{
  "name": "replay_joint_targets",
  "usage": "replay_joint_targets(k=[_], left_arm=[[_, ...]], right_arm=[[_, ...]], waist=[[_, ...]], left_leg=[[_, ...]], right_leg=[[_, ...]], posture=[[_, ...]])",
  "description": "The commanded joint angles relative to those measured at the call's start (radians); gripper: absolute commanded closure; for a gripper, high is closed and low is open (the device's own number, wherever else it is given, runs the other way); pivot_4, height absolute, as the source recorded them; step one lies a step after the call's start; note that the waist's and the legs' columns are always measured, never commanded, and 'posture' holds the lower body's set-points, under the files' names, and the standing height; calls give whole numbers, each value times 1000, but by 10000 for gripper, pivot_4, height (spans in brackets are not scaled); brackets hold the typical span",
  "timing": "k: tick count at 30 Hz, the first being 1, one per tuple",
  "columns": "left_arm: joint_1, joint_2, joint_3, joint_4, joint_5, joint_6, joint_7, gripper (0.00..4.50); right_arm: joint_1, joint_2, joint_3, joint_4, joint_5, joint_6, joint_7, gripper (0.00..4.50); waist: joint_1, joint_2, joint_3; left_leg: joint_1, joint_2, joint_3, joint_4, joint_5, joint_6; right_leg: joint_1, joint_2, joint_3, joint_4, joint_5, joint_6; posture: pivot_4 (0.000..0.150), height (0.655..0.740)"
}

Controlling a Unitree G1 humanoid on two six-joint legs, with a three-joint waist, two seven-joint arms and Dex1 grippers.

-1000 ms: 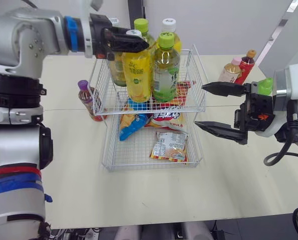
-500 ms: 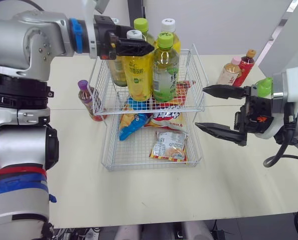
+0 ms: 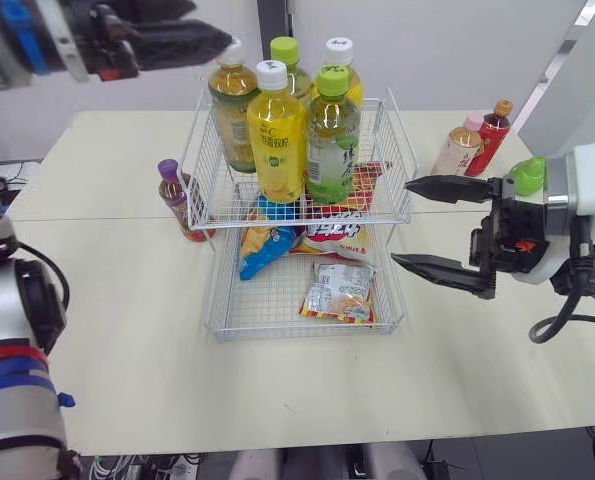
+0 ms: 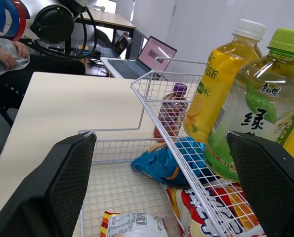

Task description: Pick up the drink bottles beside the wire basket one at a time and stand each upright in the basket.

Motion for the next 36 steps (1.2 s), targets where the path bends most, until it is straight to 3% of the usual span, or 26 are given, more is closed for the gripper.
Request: replay_joint_targets(k=[1, 5, 14, 22, 29, 36], left_arm=[[94, 69, 111, -77, -5, -11, 47, 106], [271, 106, 221, -139, 12, -76, 97, 106], [717, 81, 489, -170, 37, -219, 171, 106], [1004, -33, 575, -200, 13, -331, 183, 106], [1020, -153, 502, -218, 22, -414, 284, 106], [963, -206, 426, -225, 27, -430, 376, 106]], right_arm=[[5, -16, -44, -24, 8, -27, 15, 0], [10, -14, -48, -22, 1, -40, 22, 0], [66, -23, -51, -40, -44, -76, 33, 0], [89, -18, -49, -60, -52, -92, 24, 0], [99, -10, -56, -91, -41, -82, -10, 0], [169, -13, -83, -139, -12, -60, -59, 0]], waist=[[-1, 0, 0], [1, 0, 0], [3, 0, -1], [7, 0, -1], [8, -2, -2], [8, -3, -3]], left_leg=[[0, 0, 0, 0, 0, 0], [1, 1, 0, 0, 0, 0], [2, 1, 1, 0, 0, 0], [3, 1, 1, 0, 0, 0], [3, 1, 1, 0, 0, 0], [3, 1, 1, 0, 0, 0]], right_leg=[[0, 0, 0, 0, 0, 0], [0, 0, 0, 3, -1, -1], [0, 0, 0, 3, 0, -1], [1, -5, 1, 3, 0, -2], [1, -6, 0, 3, 1, -3], [1, -6, 0, 3, 1, -3]], posture=[[1500, 7400], [1500, 7400], [1500, 7400], [1500, 7400], [1500, 7400], [1500, 7400]])
